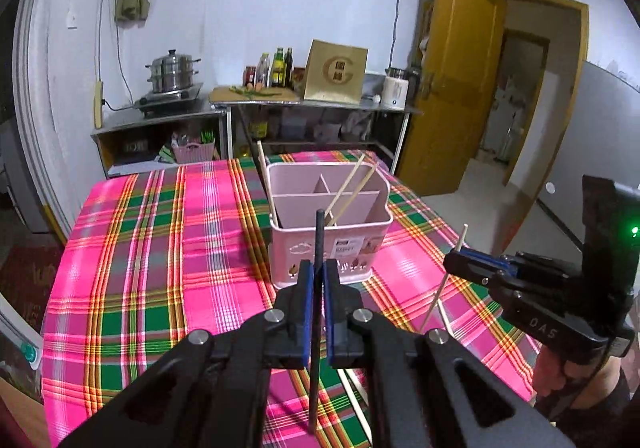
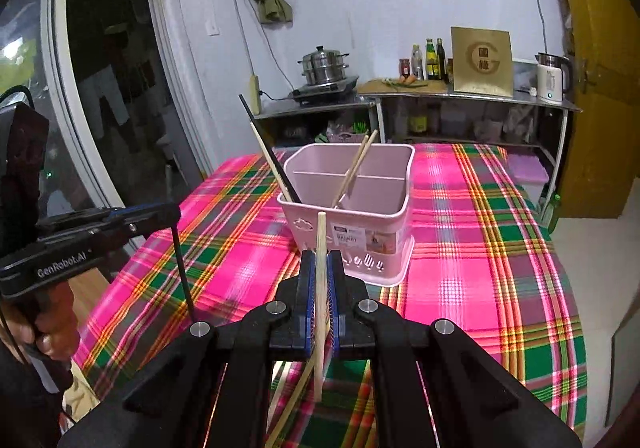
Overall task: Organize utensils
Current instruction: 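Carry both held chopsticks up and lower them into the pink basket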
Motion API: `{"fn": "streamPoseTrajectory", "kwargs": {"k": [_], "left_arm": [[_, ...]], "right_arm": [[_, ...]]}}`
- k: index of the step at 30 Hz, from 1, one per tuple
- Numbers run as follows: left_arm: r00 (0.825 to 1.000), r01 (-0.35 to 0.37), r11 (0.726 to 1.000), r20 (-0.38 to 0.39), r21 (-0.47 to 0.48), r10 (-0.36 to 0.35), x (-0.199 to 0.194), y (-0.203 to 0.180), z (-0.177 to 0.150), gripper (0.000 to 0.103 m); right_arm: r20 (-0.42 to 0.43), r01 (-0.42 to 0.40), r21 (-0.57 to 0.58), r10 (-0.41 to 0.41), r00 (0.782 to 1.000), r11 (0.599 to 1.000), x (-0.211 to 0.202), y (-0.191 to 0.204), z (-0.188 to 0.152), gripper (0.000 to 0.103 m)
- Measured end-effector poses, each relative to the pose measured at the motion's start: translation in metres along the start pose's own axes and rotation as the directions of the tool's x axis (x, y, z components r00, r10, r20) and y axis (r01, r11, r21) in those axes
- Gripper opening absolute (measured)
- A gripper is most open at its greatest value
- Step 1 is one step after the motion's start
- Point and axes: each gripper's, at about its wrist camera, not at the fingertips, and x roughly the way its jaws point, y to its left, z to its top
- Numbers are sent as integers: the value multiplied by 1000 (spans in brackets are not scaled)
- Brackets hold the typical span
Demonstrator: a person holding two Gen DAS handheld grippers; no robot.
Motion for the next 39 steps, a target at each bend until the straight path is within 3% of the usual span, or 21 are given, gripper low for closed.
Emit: {"fn": "streamPoseTrajectory", "kwargs": {"k": [21, 39], "left_arm": [[1000, 17, 1000, -4, -9, -17, -22, 2, -5, 5], [998, 33, 999, 61, -26, -32, -28, 1, 47, 5]], "right_arm": [[4, 7, -33, -7, 1000, 999, -16, 2, -4, 6], [137, -15, -38, 20, 990, 999, -32, 5, 40, 6]]}}
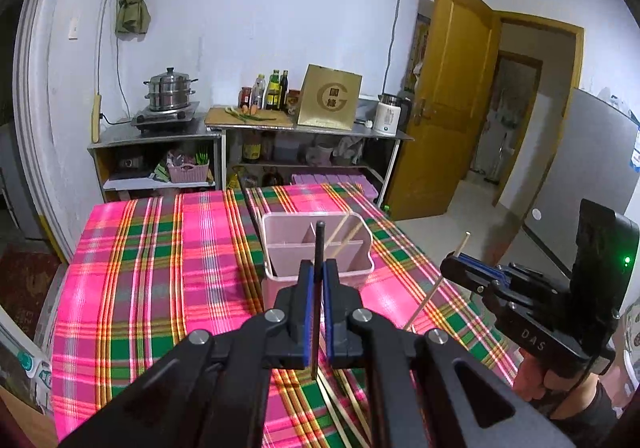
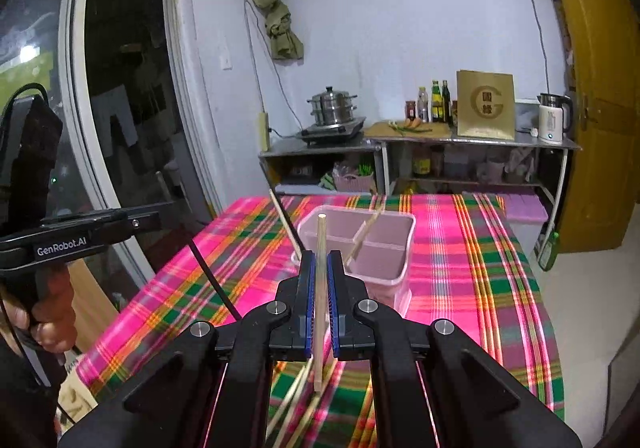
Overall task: Organize utensils
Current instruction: 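Carry both held chopsticks up and lower them into the pink basket, then open both tools to release the chopsticks into the basket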
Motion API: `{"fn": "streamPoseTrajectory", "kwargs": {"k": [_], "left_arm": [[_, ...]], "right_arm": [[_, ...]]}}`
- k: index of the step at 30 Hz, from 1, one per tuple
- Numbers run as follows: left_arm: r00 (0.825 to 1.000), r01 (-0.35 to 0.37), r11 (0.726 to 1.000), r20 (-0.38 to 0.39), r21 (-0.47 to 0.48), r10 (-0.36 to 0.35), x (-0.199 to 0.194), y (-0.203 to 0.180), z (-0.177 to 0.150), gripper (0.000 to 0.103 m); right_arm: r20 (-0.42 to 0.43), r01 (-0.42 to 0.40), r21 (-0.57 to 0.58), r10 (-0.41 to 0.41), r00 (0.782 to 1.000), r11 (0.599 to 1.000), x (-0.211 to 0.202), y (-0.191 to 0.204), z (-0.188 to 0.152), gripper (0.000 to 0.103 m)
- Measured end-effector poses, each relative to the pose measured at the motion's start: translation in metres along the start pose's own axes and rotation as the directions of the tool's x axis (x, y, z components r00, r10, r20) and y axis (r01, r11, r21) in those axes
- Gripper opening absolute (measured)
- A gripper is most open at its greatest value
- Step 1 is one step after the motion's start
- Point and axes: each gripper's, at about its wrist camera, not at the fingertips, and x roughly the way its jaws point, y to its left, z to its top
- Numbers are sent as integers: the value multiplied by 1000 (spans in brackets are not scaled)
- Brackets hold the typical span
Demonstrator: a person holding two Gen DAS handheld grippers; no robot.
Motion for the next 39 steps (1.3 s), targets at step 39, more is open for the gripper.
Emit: {"fn": "streamPoseTrajectory", "kwargs": {"k": [39], "left_arm": [[996, 1, 998, 93, -62, 5, 69, 42, 75, 5]], "right_arm": [[109, 3, 68, -10, 994, 998, 86, -25, 57, 6]]}}
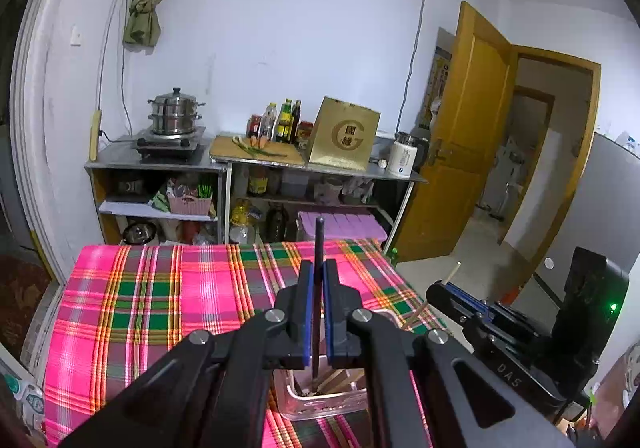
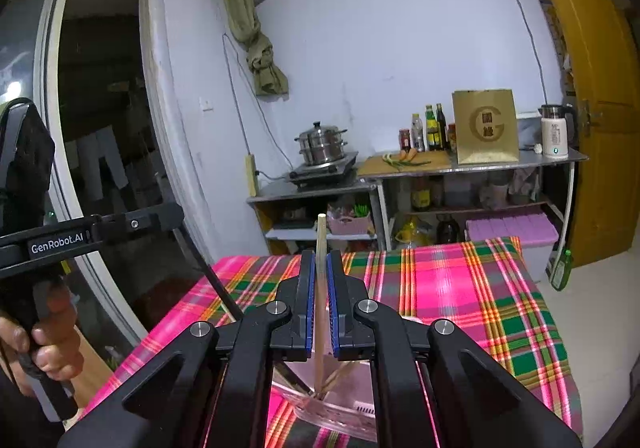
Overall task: Organize utensils
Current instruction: 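Open both tools to release the chopsticks into the basket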
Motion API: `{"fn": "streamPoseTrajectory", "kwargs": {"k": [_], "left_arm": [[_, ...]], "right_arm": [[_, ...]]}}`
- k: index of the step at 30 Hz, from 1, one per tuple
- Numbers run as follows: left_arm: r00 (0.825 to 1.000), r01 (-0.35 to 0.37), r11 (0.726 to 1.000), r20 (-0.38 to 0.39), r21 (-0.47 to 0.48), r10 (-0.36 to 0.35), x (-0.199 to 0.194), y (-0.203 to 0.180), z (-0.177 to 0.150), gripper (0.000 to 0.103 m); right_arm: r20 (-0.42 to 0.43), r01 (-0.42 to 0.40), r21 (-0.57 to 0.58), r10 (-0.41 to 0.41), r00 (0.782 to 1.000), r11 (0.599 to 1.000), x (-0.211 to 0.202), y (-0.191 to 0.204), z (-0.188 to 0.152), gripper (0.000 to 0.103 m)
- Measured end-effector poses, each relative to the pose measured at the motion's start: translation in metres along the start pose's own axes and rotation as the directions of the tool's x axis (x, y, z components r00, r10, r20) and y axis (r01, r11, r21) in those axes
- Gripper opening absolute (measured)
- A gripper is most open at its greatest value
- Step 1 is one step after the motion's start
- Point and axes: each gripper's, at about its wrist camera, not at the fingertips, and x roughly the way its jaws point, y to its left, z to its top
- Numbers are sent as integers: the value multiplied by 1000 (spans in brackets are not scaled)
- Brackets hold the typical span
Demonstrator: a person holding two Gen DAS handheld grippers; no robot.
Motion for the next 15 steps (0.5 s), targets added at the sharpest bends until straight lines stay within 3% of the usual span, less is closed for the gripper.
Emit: {"fn": "streamPoseTrajectory", "kwargs": {"k": [15], "left_arm": [[991, -23, 1000, -135, -19, 20, 39, 14, -41, 5]], "right_arm": [[-100, 3, 25, -1, 995, 1000, 28, -12, -34, 6]]}}
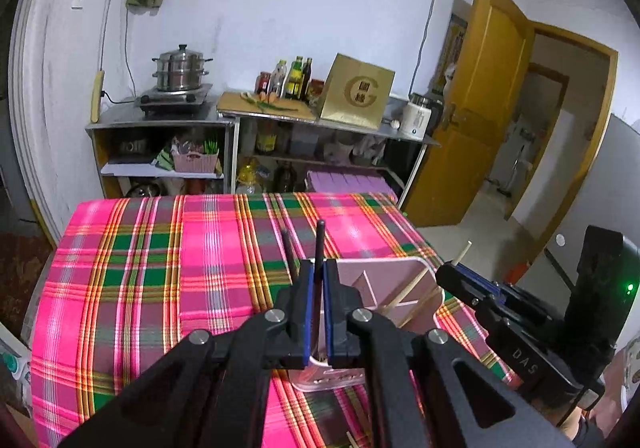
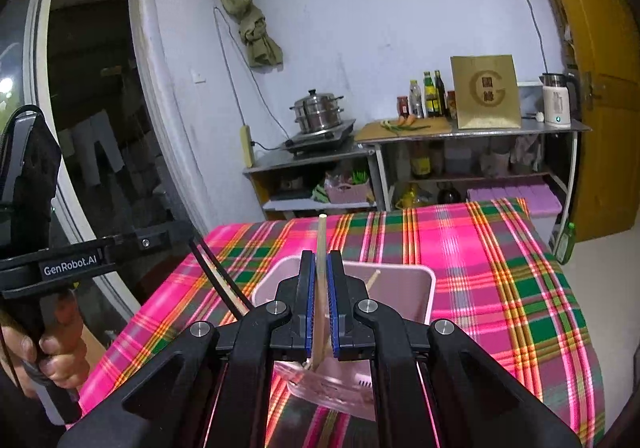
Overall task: Organize utensils
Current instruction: 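Open both tools to release the chopsticks into the basket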
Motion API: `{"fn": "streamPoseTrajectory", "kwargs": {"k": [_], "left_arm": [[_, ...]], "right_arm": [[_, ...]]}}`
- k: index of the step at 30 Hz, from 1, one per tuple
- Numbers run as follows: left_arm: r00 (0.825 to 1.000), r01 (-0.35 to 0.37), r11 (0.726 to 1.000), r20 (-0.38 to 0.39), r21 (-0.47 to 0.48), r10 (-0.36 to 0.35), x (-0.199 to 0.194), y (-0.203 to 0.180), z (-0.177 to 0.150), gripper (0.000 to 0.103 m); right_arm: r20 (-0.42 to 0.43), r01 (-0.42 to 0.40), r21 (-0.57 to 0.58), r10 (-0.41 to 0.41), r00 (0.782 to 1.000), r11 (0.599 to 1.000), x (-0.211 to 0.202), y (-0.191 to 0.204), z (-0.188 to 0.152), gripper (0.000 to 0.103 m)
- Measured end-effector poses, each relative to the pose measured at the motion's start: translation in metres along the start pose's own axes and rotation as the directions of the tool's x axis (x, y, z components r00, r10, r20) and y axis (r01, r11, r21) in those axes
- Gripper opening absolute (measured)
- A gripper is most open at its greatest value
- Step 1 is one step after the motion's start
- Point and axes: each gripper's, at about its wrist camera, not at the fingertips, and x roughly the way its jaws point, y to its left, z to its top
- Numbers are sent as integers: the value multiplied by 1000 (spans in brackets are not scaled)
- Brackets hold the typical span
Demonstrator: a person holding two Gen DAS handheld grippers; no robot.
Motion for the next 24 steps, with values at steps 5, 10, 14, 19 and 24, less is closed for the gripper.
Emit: {"fn": "streamPoseTrajectory", "kwargs": {"k": [5, 10, 14, 19, 24], "left_arm": [[1000, -5, 1000, -13, 6, 6, 2, 0, -7, 5], [1000, -3, 1000, 6, 4, 3, -5, -1, -9, 15], [1000, 2, 1000, 19, 3, -2, -15, -3, -14, 20], [1000, 8, 1000, 30, 12, -9, -27, -6, -25, 20], [999, 14, 1000, 33, 19, -15, -36, -7, -34, 20]], "right_arm": [[-15, -13, 1, 13, 1000, 1000, 1, -1, -6, 6], [-29, -11, -15, 10, 1000, 1000, -6, 1, -8, 10], [-21, -13, -21, 13, 1000, 1000, -15, 1, -8, 11], [-10, -20, -31, 20, 1000, 999, -25, 7, -8, 11], [-10, -15, -37, 14, 1000, 999, -26, 8, -2, 16]]}}
